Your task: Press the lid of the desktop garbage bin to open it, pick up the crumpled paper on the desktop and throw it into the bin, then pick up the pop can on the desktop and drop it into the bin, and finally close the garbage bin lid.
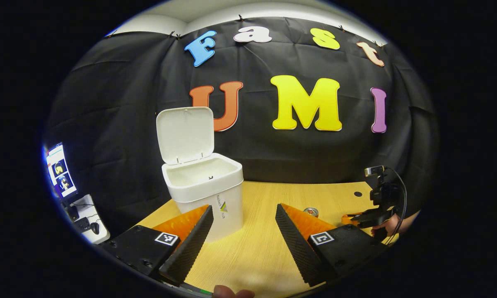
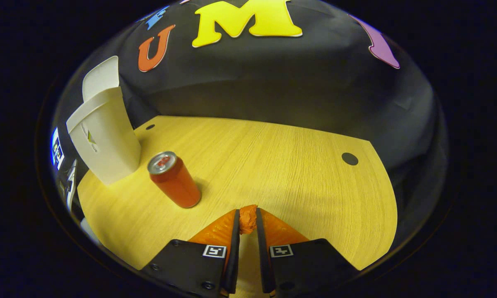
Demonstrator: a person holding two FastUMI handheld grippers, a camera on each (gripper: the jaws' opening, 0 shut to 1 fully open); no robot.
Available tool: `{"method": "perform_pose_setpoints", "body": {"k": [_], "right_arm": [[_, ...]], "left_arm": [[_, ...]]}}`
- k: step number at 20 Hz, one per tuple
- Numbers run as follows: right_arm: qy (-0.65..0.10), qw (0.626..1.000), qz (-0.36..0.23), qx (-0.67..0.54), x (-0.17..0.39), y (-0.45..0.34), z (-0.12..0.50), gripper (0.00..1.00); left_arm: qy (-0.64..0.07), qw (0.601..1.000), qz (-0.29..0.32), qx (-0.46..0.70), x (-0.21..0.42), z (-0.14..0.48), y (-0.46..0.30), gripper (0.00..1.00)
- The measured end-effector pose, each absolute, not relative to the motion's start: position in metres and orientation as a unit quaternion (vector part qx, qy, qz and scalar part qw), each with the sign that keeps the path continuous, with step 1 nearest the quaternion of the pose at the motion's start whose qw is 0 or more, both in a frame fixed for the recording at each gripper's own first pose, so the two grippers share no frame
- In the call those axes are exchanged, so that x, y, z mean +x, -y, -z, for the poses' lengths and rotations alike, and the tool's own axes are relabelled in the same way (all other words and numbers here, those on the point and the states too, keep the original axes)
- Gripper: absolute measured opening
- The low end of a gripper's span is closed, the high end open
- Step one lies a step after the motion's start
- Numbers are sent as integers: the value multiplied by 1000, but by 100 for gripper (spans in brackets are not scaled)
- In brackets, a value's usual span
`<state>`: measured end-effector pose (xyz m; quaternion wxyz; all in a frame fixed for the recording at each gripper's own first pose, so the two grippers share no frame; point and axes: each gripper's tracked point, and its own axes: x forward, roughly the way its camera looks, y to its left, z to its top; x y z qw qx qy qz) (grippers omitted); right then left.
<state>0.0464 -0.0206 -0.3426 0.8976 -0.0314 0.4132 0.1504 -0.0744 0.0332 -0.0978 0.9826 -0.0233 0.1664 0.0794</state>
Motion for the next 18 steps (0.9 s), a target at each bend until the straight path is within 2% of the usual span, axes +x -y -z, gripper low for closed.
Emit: {"method": "perform_pose_setpoints", "body": {"k": [10,18], "right_arm": [[-288,925,-245,-27,48,-85,164,23],[-232,906,-351,-40,55,-239,100,23]], "left_arm": [[-167,982,-75,-52,-70,129,-61,100],[-162,978,-114,-61,-96,131,-118,100]]}}
